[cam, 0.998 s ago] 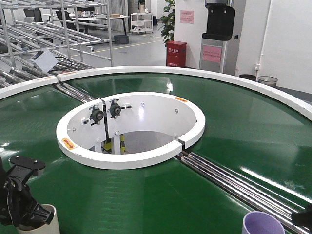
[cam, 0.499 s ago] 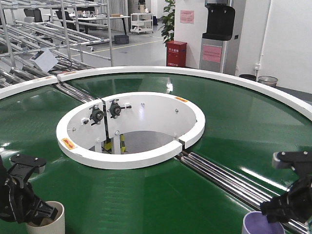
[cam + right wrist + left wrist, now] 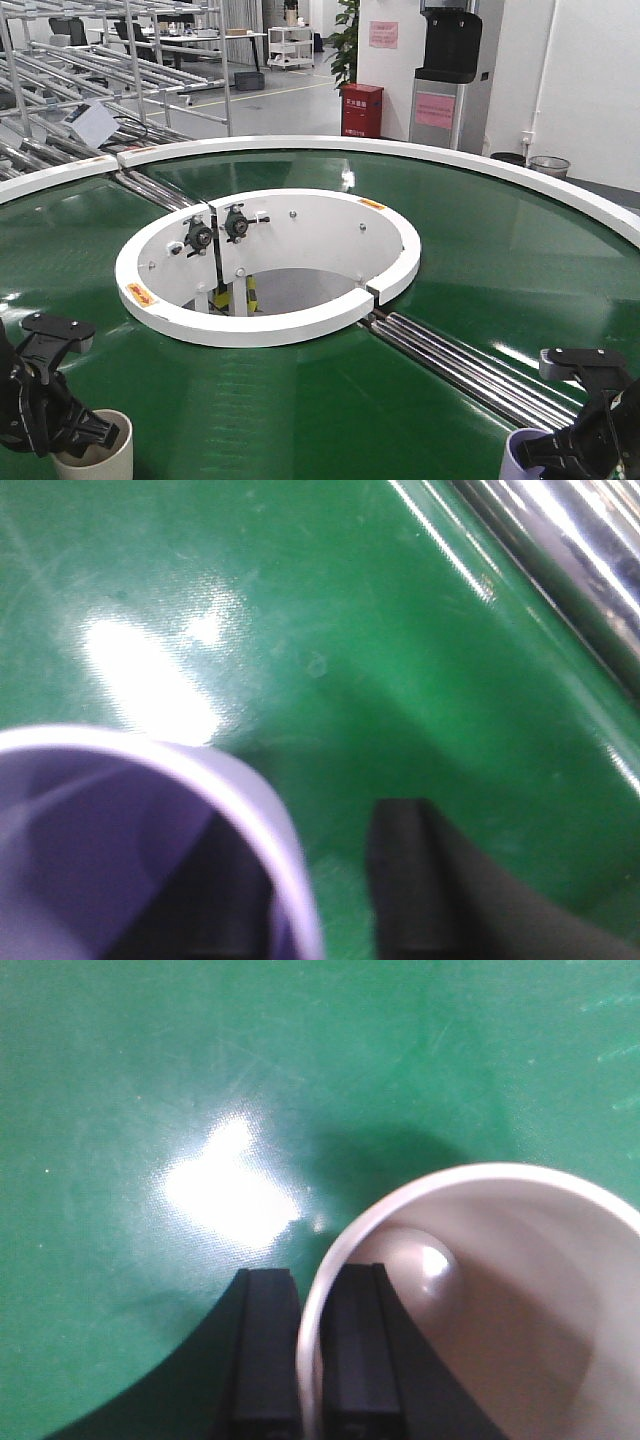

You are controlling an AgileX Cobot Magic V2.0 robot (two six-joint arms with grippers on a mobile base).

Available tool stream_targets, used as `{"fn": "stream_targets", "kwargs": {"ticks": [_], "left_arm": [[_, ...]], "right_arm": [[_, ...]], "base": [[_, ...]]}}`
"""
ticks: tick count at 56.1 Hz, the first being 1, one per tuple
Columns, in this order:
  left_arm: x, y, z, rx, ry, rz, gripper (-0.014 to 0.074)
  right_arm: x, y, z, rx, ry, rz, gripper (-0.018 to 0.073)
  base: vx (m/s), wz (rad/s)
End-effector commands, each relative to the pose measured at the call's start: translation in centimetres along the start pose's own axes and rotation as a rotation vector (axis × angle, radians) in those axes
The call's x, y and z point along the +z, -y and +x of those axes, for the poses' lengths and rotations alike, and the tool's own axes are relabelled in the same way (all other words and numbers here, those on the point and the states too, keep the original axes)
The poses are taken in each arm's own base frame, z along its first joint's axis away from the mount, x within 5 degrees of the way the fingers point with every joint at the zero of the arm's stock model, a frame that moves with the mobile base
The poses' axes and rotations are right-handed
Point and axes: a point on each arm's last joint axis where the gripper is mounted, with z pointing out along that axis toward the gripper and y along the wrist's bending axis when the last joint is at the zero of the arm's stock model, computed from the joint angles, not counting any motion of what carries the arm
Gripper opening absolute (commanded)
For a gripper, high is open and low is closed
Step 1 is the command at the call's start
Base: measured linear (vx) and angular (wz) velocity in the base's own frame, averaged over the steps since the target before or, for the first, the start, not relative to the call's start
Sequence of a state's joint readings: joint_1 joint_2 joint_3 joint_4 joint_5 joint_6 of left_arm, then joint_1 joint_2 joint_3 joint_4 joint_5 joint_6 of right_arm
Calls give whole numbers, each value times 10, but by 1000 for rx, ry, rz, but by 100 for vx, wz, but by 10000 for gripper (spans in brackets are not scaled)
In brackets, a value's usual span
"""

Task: Grab cup from conveyor and place in blue bin
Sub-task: 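Lower left gripper onto cream cup rim and right gripper onto lavender cup, then close both grippers on the cup rims and lift the cups up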

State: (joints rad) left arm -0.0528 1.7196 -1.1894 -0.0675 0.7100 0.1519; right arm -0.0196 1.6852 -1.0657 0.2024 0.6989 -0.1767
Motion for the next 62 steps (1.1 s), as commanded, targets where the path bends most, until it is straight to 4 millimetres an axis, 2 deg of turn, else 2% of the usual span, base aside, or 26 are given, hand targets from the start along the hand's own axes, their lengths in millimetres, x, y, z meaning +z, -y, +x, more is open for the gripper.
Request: {"fn": "stream_targets", "kwargs": {"ticks": [1, 11, 17, 23, 31, 35, 43, 50, 56, 62], "left_arm": [[-20, -2, -14, 4, 125, -20, -8], [-20, -2, -14, 4, 130, -20, -8], [-26, -1, -14, 5, 144, -22, -8], [-42, 3, -15, 15, 182, -20, -8], [-78, 13, -17, 38, 298, -15, -8], [-100, 22, -16, 49, 372, 2, -8], [-153, 41, -13, 55, 583, 64, -8], [-201, 51, -4, 76, 780, 83, -8], [-237, 50, 11, 90, 899, 74, -8], [-264, 49, 29, 125, 977, 55, -8]], "right_arm": [[-23, -3, -10, 1, 88, -12, 165], [-34, -5, -10, -10, 121, -15, -8], [-50, -7, -13, -32, 197, -17, -15], [-73, -11, -15, -48, 301, -18, -11], [-109, -21, -13, -73, 447, -32, -9], [-129, -32, -11, -105, 531, -43, -9], [-168, -62, -12, -195, 656, -96, -9], [-213, -83, -19, -222, 791, -146, -9], [-247, -85, -17, -181, 890, -176, -9], [-267, -82, -4, -234, 978, -129, -9]], "base": [[0, 0], [0, 0], [0, 0], [0, 0], [0, 0], [0, 0], [0, 0], [0, 0], [0, 0], [0, 0]]}}
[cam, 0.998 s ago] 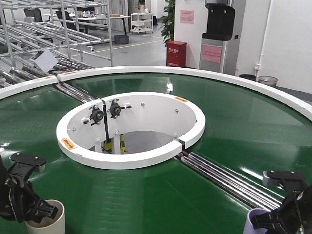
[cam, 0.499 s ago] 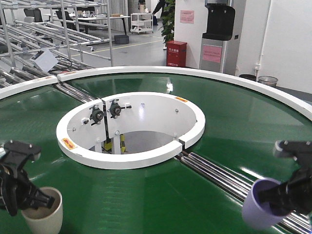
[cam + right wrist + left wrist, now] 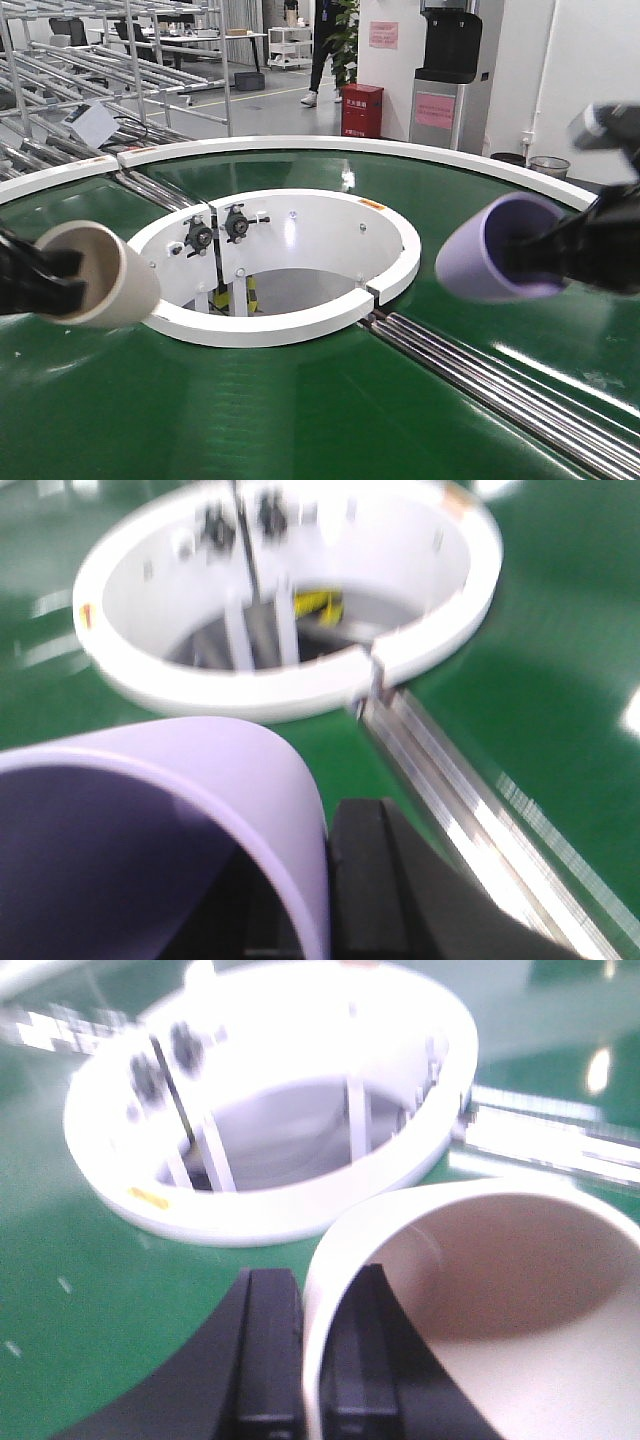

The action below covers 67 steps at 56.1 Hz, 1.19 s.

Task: Grab cup from conveyor and place in blue bin
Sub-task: 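Close both grippers on the cup rims and lift the cups up, then hold both cups raised while the base drives to the steel cart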

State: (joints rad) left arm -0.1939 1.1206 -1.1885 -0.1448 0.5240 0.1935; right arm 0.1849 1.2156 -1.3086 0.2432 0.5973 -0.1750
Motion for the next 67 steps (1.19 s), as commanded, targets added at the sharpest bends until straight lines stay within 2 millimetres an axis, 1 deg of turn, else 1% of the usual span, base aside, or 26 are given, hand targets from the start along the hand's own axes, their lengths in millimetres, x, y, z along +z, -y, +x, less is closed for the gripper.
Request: {"fn": "stream_targets", "kwargs": {"ticks": [1, 8, 13, 22, 30, 67], "left_arm": [[-40, 2, -23, 29, 202, -16, -8], [-71, 4, -18, 46, 276, -25, -8], [-79, 5, -7, 43, 303, -33, -8], [-79, 7, 15, 20, 273, -24, -8], [-74, 7, 22, 21, 237, -21, -8], [-74, 7, 24, 21, 217, -17, -8]], "right_arm": [[-37, -3, -23, -58, 199, 31, -9], [-61, -5, -16, -80, 272, 46, -9], [-68, -5, -13, -76, 316, 53, -9], [-70, -6, -8, -61, 280, 37, -9], [-69, -6, -7, -61, 269, 35, -9], [-69, -6, -7, -62, 270, 35, -9]], "base": [[0, 0], [0, 0], [0, 0], [0, 0], [0, 0], [0, 0]]}}
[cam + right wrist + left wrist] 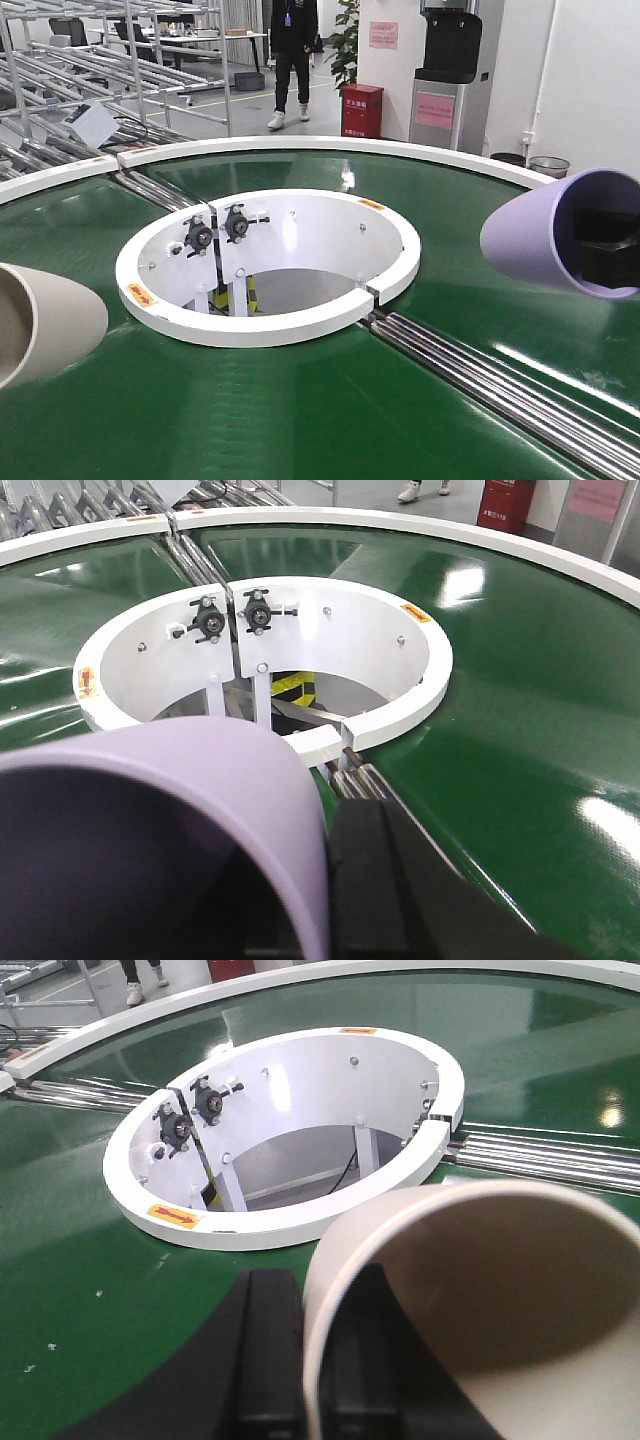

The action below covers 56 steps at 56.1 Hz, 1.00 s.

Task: Grab cup from conveyor and place in blue bin
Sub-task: 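Hold both cups raised while the base drives to the steel cart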

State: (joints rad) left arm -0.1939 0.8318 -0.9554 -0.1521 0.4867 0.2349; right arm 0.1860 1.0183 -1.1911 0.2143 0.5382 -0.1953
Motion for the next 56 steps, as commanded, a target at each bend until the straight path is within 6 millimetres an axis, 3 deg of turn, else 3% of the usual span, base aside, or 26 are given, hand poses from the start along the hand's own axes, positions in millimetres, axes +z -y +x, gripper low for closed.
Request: {"fn": "stream_targets", "kwargs": {"ticks": [1, 56], "left_arm": [[-8, -1, -17, -18, 124, -11, -8], [-8, -1, -17, -18, 124, -11, -8]], "right_arm": [[-11, 0, -19, -7, 135, 14, -9], [-11, 0, -19, -7, 136, 14, -9]], "base": [[0, 0], [-10, 1]]}}
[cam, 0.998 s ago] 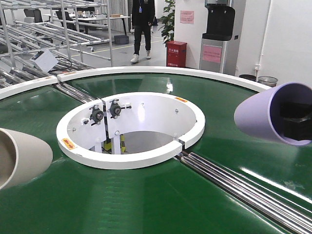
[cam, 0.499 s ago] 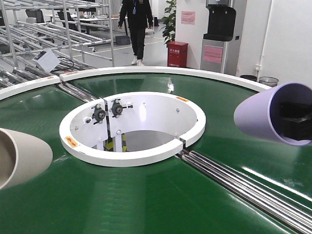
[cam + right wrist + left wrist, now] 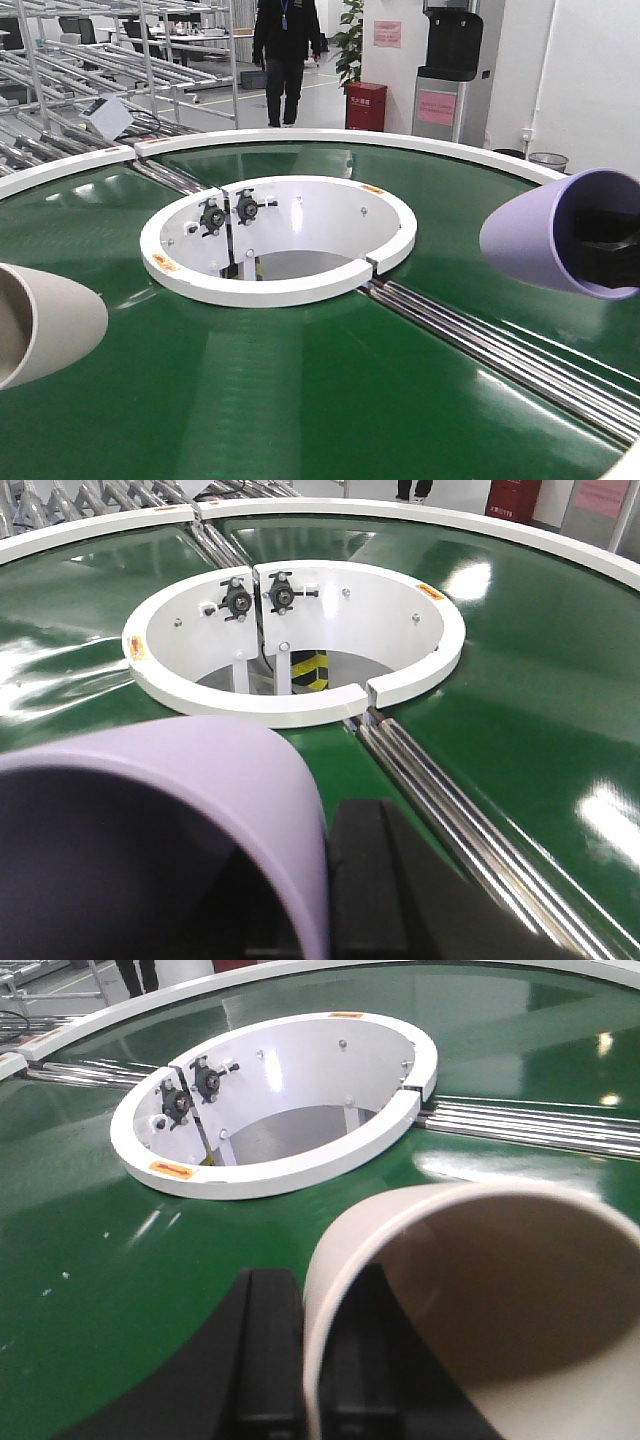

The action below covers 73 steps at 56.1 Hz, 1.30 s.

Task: Grab cup from conveyor and place in blue bin
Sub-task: 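Hold both cups raised while the base drives to the steel cart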

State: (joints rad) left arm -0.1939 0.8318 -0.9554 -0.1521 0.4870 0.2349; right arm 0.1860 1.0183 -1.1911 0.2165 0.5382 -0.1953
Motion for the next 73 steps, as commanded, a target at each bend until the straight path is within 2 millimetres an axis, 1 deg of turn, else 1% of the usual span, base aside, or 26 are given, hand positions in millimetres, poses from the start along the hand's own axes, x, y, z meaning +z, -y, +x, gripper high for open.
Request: {"fn": "stream_targets", "kwargs": {"ticks": [1, 13, 24, 73], "left_arm": [[-8, -1, -17, -18, 124, -11, -8], [-8, -1, -17, -18, 123, -10, -8], [-8, 0, -16, -18, 111, -7, -8], [-8, 0, -16, -18, 111, -7, -8]], "right_arm": [[-11, 0, -19, -9, 136, 15, -9], [-11, 0, -19, -9, 136, 15, -9], [-11, 0, -19, -9, 136, 15, -9], [-11, 0, -19, -9, 135, 15, -9]], "base": [[-26, -2], [-24, -8], [-19, -32], [-10, -54]]}}
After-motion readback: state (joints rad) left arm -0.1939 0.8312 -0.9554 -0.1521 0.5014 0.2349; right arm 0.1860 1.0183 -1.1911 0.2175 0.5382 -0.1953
